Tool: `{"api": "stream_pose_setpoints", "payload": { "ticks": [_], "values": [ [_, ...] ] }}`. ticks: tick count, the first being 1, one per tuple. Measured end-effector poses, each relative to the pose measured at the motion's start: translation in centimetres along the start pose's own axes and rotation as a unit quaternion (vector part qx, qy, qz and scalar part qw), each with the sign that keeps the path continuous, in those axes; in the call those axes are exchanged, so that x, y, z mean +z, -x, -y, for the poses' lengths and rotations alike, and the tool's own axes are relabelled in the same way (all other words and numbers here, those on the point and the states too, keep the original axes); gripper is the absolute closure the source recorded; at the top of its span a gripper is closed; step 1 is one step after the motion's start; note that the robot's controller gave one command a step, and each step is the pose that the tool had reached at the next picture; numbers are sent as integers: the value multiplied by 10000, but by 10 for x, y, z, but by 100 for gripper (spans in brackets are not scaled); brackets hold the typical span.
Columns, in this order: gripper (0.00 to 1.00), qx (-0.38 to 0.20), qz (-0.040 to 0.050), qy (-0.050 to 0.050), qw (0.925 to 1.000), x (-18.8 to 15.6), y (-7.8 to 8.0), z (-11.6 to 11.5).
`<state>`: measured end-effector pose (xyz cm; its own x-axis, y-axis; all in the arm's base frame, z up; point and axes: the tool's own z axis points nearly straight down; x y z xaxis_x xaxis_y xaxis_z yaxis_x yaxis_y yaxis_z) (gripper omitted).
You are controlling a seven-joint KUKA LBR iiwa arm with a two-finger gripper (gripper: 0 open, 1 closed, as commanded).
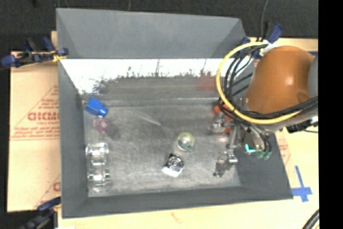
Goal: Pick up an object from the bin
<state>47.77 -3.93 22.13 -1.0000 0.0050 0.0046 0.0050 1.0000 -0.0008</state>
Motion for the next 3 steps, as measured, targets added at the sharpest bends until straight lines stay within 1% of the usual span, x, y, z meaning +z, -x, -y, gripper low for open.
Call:
{"api": "stream_pose_setpoints", "payload": {
  "ticks": [1,2,3],
  "values": [
    [0,116,8,17,9999,75,29,-53],
    [0,-637,84,1,9979,149,26,-42],
    [0,-1715,90,-28,9851,147,32,-45]
  ]
}}
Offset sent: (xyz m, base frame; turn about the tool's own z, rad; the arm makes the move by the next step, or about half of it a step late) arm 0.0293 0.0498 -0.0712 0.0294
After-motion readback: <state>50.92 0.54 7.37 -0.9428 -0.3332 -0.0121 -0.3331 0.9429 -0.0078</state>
